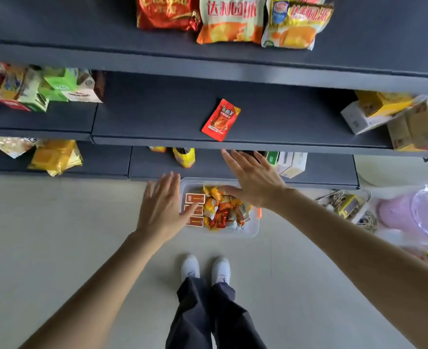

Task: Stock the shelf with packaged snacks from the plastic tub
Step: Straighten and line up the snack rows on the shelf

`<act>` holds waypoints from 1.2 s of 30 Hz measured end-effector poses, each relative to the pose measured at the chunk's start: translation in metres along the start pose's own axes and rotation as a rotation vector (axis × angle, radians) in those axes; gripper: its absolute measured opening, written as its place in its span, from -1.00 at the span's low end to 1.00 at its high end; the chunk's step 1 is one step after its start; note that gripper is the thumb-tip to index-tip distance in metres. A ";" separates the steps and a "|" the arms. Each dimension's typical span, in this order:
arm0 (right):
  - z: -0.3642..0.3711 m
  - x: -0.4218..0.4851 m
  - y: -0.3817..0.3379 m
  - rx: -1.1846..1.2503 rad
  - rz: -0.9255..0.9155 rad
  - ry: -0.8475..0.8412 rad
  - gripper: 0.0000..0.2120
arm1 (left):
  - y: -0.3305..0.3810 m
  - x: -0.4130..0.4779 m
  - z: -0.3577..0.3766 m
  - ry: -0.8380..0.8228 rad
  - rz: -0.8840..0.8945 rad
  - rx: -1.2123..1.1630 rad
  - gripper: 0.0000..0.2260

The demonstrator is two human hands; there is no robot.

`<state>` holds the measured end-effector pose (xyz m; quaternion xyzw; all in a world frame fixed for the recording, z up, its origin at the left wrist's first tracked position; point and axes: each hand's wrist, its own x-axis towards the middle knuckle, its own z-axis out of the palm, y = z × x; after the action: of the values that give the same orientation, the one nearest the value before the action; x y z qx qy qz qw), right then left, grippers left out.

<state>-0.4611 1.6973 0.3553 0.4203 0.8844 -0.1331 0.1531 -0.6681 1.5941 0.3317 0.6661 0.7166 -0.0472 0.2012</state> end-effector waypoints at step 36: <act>0.560 0.203 0.045 0.393 -0.010 -0.031 -0.26 | -0.127 0.187 0.487 0.341 -0.095 -0.307 -0.31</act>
<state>-0.4583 1.6635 -0.2411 0.4354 0.8411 -0.3105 0.0810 -0.6876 1.5918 -0.2045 0.5917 0.7695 0.1663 0.1736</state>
